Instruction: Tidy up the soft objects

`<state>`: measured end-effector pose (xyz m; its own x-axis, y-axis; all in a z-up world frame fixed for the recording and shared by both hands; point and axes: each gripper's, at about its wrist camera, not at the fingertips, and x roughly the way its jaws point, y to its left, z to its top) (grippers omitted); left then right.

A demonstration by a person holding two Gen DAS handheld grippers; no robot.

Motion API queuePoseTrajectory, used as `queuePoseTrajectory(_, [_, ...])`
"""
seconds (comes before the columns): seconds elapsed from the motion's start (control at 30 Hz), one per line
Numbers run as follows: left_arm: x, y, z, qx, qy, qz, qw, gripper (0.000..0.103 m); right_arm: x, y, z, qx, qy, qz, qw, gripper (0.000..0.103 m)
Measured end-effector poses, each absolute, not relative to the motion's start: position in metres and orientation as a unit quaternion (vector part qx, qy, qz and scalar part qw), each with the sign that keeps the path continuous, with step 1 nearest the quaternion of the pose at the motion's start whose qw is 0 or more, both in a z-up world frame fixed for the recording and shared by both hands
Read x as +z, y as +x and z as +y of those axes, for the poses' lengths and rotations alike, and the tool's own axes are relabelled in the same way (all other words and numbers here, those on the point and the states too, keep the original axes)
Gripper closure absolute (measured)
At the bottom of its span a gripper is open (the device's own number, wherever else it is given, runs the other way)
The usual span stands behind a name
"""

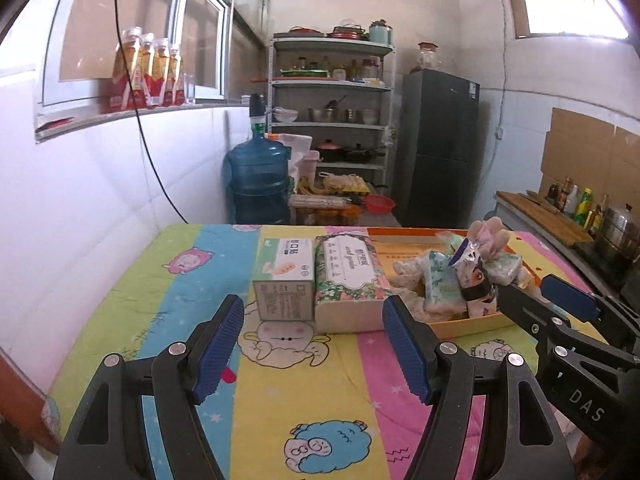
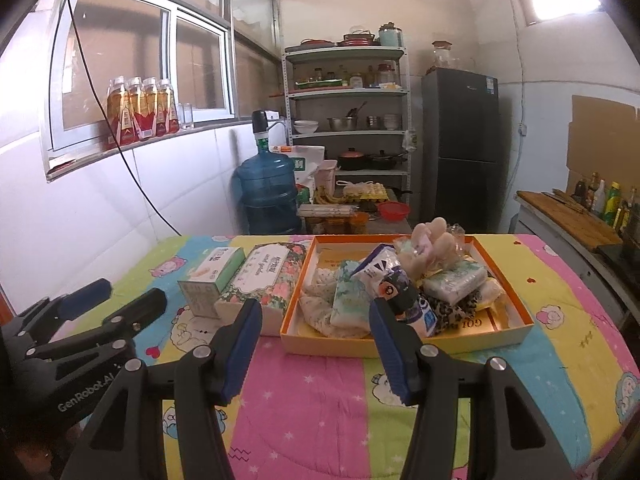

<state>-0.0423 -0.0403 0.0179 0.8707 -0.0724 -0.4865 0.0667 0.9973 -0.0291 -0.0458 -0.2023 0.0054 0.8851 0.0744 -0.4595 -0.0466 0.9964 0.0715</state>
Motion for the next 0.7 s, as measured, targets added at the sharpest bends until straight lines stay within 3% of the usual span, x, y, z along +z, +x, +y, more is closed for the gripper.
queuePoseTrajectory(0.7, [0.022, -0.052, -0.038, -0.021, -0.009, 0.25, 0.968, 0.029, 0.009, -0.059, -0.195, 0.034, 0.024, 0.236, 0.971, 0.047])
